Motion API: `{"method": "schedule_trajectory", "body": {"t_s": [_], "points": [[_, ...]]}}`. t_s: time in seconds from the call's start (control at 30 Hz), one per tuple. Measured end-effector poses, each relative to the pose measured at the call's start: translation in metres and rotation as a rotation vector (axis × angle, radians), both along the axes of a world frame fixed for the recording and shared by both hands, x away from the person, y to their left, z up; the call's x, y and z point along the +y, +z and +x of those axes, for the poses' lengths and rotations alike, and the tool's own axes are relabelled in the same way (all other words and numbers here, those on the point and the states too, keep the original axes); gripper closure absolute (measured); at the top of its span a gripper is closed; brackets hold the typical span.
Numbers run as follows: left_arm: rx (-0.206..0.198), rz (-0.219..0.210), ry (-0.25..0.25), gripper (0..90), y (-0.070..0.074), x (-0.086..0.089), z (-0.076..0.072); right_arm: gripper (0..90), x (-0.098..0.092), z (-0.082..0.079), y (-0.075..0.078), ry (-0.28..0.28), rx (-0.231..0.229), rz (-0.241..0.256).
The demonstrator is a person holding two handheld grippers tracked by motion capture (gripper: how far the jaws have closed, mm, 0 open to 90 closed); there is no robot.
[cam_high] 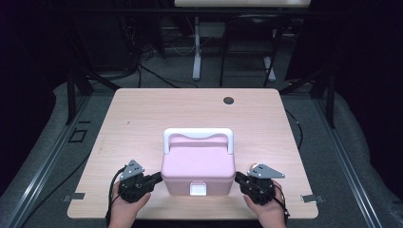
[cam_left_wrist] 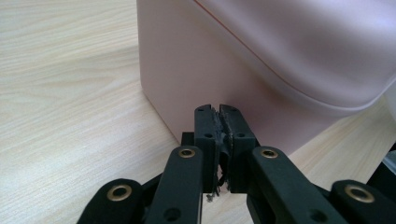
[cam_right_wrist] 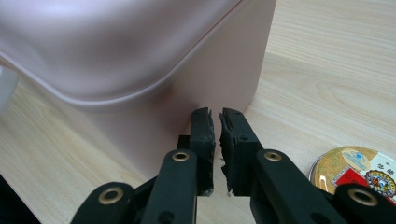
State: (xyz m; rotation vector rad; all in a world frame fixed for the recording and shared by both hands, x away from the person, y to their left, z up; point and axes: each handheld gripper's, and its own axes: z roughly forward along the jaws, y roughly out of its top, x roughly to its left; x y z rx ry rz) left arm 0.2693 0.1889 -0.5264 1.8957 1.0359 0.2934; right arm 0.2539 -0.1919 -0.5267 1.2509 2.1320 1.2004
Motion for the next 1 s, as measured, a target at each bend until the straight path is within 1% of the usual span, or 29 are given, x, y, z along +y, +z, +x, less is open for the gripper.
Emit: {"method": "schedule_trajectory", "body": {"t_s": [0.13, 0.27, 0.33, 0.47, 0.53, 0.57, 0.6, 0.7, 0.77, 0.9, 0.97, 1.0], "points": [[0.001, -0.006, 0.002, 82.2, 0.0, 0.002, 0.001, 81.1, -0.001, 0.0, 0.0, 0.001, 0.003, -0.002], [0.003, -0.02, 0.001, 78.4, 0.0, 0.004, 0.003, 78.7, -0.002, 0.002, -0.001, 0.007, 0.007, 0.0], [0.003, -0.031, 0.009, 75.7, 0.0, 0.005, 0.003, 77.0, -0.003, 0.002, -0.001, 0.005, 0.005, 0.007], [-0.002, -0.03, 0.01, 71.6, 0.001, 0.007, 0.003, 71.8, -0.004, 0.002, 0.0, -0.001, 0.001, 0.005], [-0.009, -0.026, 0.013, 68.3, 0.001, 0.008, 0.004, 69.7, -0.005, 0.002, 0.0, -0.002, 0.0, 0.0], [-0.01, -0.03, 0.016, 66.0, 0.001, 0.008, 0.004, 69.0, -0.006, 0.003, 0.0, -0.002, -0.003, 0.001], [-0.007, -0.037, 0.017, 64.5, 0.001, 0.009, 0.004, 68.5, -0.006, 0.003, 0.001, -0.003, -0.003, 0.004], [-0.003, -0.038, 0.024, 58.8, 0.0, 0.01, 0.006, 66.4, -0.008, 0.003, 0.001, -0.003, 0.001, -0.003], [-0.003, -0.03, 0.034, 55.5, -0.002, 0.011, 0.006, 64.4, -0.009, 0.004, 0.001, 0.003, 0.008, -0.004], [-0.001, -0.019, 0.045, 52.5, -0.002, 0.015, 0.008, 59.7, -0.009, 0.005, 0.001, 0.009, 0.015, -0.022], [-0.004, -0.035, 0.054, 51.6, -0.001, 0.017, 0.009, 56.2, -0.01, 0.005, 0.002, 0.008, 0.01, -0.027], [-0.001, -0.031, 0.052, 51.1, 0.0, 0.018, 0.009, 55.3, -0.01, 0.005, 0.003, 0.007, 0.009, -0.026]]}}
